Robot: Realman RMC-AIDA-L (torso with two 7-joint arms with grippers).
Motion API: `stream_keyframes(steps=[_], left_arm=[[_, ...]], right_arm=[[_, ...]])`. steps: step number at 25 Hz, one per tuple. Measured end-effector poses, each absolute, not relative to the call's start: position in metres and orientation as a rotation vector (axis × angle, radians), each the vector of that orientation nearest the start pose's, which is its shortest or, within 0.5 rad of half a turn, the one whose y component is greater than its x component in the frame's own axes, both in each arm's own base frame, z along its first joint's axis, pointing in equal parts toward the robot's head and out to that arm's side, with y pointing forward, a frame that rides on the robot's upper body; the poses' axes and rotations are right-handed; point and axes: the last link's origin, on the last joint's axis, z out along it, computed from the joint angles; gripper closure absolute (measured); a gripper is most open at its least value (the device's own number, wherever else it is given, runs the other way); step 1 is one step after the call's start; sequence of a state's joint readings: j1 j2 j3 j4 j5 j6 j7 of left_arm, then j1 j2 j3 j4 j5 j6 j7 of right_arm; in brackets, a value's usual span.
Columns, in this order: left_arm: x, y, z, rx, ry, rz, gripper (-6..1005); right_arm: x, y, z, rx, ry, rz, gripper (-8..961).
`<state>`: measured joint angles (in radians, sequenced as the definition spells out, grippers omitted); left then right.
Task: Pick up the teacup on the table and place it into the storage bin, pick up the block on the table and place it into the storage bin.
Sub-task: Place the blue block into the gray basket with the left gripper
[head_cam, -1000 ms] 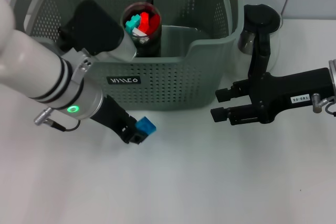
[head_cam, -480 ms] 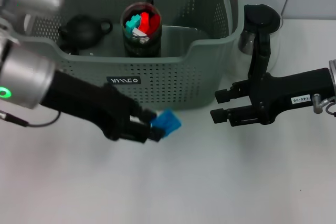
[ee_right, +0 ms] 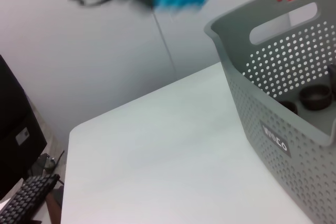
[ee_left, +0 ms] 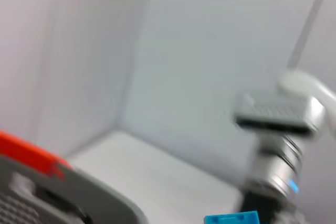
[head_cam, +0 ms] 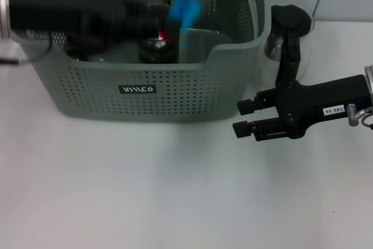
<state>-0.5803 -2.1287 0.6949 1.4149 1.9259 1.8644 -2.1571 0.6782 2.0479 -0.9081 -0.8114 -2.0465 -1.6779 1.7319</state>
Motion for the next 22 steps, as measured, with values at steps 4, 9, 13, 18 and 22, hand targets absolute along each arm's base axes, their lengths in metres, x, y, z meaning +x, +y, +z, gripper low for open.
stream_keyframes(steps=[4,9,13,18,22], left_arm=[[-0.134,0.364,0.108,-2.653,-0.712,-0.813,600],[-0.135,0.406,0.103,-2.556,-0.784,-0.781,600],[-0.145,0.427,0.09,-2.486,-0.842,-0.684,600],[-0.155,0.435,0.075,-2.442,-0.849,-0.552,600],[-0.155,0.435,0.069,-2.445,-0.842,-0.517,599]], right_arm=[[0.191,0.351,0.003,-3.048,0.637,0.499,343],[0.191,0.351,0.004,-3.046,0.64,0.501,343],[0.192,0.351,0.004,-3.043,0.642,0.504,343],[0.189,0.353,0.004,-3.039,0.634,0.506,343],[0.187,0.354,0.004,-3.04,0.629,0.51,343]])
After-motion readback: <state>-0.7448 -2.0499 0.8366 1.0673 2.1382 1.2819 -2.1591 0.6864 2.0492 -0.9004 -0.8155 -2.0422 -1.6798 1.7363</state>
